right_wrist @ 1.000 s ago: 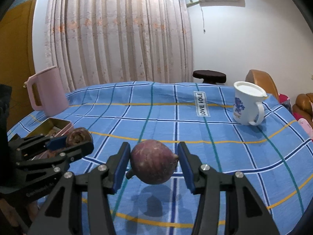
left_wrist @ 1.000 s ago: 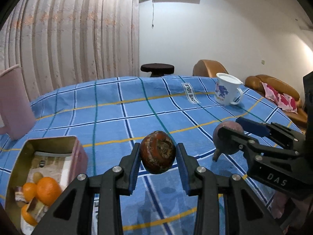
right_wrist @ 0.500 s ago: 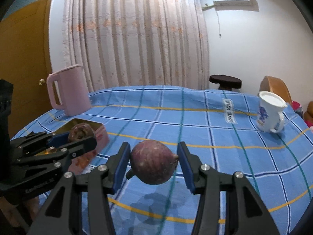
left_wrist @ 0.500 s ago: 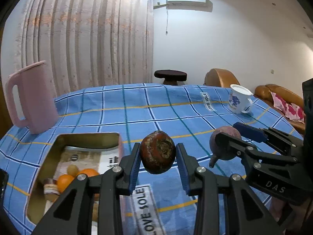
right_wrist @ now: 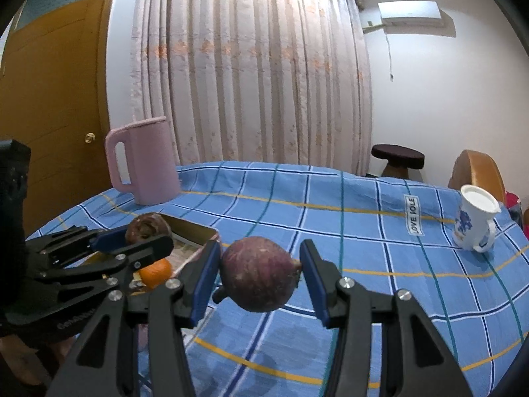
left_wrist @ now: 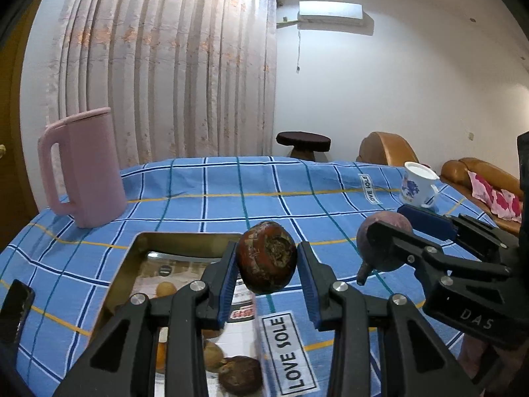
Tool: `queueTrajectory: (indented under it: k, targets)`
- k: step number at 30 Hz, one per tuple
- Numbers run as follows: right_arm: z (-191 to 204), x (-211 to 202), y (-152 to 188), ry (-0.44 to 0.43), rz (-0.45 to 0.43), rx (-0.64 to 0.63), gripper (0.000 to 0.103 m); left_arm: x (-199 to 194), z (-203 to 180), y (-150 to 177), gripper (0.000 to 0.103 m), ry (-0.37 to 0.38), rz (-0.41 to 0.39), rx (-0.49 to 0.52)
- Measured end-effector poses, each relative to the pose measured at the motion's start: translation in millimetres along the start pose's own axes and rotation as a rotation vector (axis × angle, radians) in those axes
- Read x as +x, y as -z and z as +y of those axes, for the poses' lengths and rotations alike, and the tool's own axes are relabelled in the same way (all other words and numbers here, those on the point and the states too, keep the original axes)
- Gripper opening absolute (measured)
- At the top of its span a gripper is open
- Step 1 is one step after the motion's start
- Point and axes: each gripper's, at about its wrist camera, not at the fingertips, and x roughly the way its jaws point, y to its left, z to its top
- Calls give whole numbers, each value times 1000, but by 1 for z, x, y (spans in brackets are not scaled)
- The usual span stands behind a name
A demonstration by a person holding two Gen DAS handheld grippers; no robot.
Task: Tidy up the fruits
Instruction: 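Carry the kiwi in the left tool while the right tool carries the purple fruit over the tin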
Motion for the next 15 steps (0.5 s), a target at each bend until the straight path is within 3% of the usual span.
queueTrajectory:
  k: [15]
  targets:
    - [39, 7, -20, -74, -40, -47, 53, -19, 32, -2, 38, -70, -11, -19]
